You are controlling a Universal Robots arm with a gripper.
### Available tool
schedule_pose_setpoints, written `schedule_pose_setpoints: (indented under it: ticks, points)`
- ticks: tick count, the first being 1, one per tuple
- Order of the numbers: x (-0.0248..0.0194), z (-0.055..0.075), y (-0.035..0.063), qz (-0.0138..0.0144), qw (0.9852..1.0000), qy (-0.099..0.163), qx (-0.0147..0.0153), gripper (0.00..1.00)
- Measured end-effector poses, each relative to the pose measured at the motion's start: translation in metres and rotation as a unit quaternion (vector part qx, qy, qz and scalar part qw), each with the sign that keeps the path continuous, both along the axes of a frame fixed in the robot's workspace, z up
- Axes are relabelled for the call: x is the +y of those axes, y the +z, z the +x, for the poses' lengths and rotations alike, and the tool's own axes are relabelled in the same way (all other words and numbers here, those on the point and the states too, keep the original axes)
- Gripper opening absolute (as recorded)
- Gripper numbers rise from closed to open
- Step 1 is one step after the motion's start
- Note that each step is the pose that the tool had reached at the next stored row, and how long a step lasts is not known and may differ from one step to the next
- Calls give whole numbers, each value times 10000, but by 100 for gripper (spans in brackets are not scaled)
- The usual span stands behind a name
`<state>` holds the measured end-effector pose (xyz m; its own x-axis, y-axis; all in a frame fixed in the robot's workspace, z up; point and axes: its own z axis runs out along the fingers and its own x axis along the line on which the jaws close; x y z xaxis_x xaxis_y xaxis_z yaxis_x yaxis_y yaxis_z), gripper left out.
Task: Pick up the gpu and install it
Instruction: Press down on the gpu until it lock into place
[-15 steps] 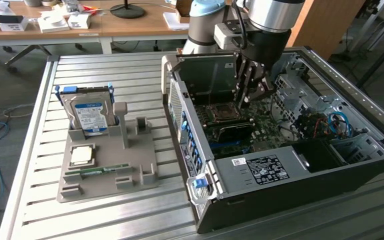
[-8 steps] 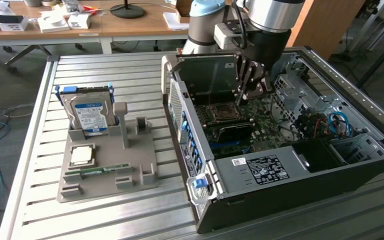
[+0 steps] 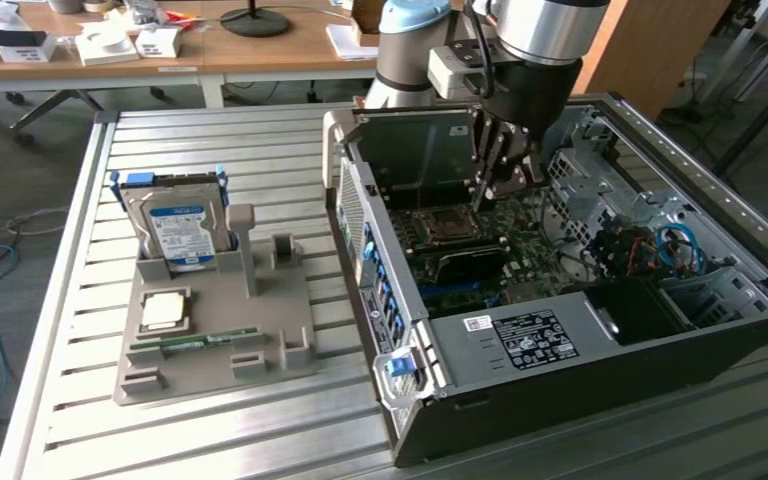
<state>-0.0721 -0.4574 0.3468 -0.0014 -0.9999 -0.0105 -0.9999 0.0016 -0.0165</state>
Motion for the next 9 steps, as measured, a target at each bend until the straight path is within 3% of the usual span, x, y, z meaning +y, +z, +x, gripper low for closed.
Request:
schedule_pose_setpoints:
  ticks: [9]
  points:
    - [0, 0, -102, 1, 10000, 0, 0, 11]
